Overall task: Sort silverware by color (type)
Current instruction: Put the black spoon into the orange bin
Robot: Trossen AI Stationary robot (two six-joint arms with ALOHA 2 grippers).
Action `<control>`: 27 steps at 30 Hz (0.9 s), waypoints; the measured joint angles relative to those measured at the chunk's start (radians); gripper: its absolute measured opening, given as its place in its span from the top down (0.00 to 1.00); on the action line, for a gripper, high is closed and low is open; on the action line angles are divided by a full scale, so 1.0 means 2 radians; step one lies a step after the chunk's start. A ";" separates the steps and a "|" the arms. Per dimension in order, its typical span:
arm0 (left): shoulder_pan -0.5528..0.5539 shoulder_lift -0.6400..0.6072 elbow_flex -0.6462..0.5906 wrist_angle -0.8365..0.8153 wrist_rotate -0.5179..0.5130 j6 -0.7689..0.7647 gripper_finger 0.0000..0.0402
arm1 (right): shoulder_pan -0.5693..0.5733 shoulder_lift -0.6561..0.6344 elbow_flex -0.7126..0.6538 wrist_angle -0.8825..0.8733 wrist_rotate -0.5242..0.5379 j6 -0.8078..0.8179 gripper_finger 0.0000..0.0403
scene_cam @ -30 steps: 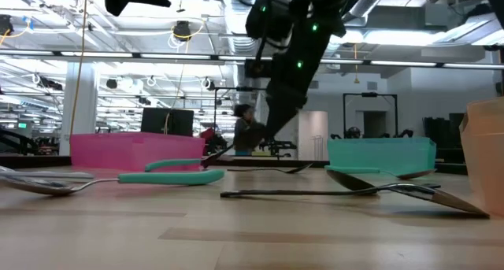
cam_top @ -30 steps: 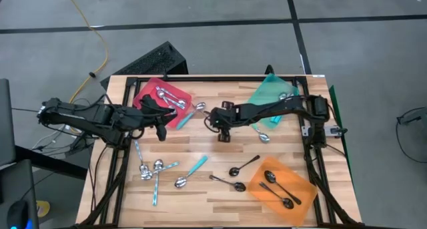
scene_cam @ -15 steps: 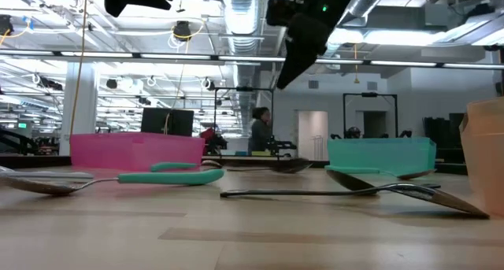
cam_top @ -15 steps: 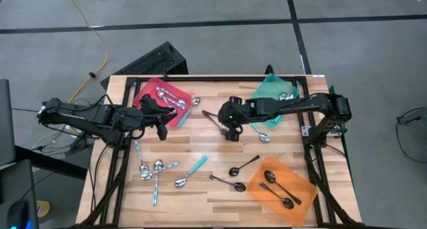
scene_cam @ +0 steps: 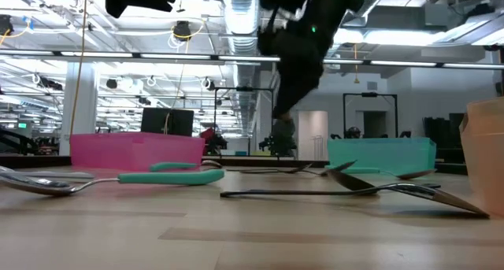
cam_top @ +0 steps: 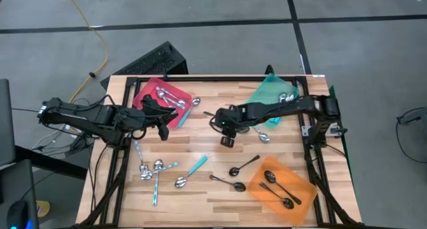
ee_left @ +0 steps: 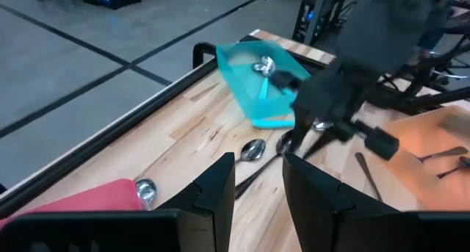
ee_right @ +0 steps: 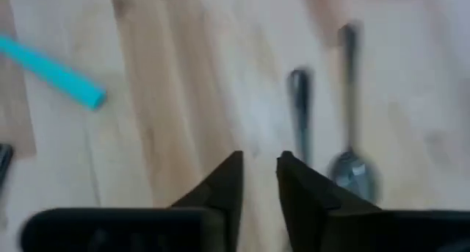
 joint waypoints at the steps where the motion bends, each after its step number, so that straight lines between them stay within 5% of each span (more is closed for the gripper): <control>1: 0.000 0.000 0.000 0.000 0.000 -0.002 0.75 | -0.004 0.008 0.000 -0.009 -0.017 -0.002 0.69; 5: 0.000 0.000 0.000 0.000 0.007 -0.004 0.75 | -0.022 0.037 -0.001 -0.043 -0.072 -0.019 0.57; 11: 0.000 0.000 0.000 0.000 0.009 -0.005 0.75 | -0.047 0.048 -0.016 -0.081 -0.069 -0.041 0.47; 27: 0.000 0.000 0.000 -0.010 0.009 -0.002 0.75 | -0.114 0.046 -0.054 -0.051 -0.072 -0.096 0.48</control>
